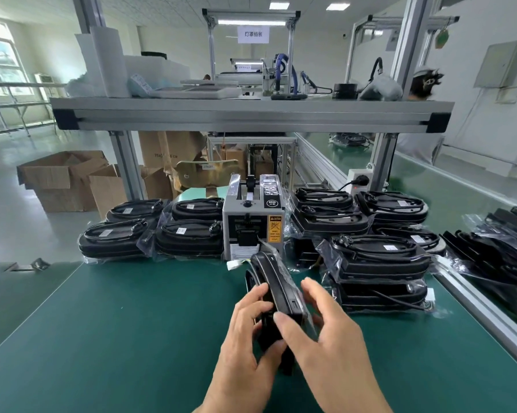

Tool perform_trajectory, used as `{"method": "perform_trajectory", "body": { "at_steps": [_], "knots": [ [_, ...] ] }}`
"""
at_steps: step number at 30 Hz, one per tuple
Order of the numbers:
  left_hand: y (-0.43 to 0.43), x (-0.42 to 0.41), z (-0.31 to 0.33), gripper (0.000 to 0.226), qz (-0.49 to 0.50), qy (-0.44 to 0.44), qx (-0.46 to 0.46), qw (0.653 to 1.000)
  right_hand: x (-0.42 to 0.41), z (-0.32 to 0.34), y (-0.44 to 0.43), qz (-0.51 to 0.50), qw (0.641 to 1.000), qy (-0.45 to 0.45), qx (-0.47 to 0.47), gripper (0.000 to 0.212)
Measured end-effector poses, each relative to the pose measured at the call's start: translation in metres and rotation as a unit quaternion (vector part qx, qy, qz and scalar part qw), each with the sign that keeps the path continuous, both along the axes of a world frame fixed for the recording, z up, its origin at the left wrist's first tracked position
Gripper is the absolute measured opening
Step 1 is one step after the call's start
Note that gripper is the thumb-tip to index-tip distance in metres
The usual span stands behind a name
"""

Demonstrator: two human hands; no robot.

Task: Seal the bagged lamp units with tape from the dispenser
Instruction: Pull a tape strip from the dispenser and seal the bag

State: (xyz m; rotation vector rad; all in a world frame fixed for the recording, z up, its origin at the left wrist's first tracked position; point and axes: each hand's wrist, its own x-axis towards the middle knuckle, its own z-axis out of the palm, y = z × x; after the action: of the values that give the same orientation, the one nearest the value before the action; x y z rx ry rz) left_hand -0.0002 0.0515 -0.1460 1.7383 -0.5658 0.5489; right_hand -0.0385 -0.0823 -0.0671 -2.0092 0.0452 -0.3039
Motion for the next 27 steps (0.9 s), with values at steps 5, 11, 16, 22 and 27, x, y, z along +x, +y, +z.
{"method": "perform_trajectory", "body": {
  "at_steps": [5,11,16,22,27],
  "knots": [
    [0.006,0.002,0.001,0.056,-0.004,0.012,0.009,1.0,0.005,0.0,0.008,-0.017,0.999,-0.033,0.021,0.046],
    [0.009,0.003,0.014,0.044,-0.035,0.022,0.046,0.998,0.008,-0.013,0.007,-0.066,0.994,-0.032,0.078,0.038],
    [0.016,0.039,0.056,0.011,0.063,0.171,-0.08,0.98,0.013,-0.021,0.002,-0.083,0.993,-0.043,0.072,0.032],
    [0.009,0.14,0.092,0.013,0.106,0.462,-0.299,0.828,0.015,-0.024,0.004,-0.084,0.995,-0.047,0.038,0.037],
    [0.001,0.176,0.091,0.01,0.111,0.53,-0.348,0.765,0.016,-0.024,0.007,-0.065,0.997,-0.04,0.009,0.038]
  ]
}}
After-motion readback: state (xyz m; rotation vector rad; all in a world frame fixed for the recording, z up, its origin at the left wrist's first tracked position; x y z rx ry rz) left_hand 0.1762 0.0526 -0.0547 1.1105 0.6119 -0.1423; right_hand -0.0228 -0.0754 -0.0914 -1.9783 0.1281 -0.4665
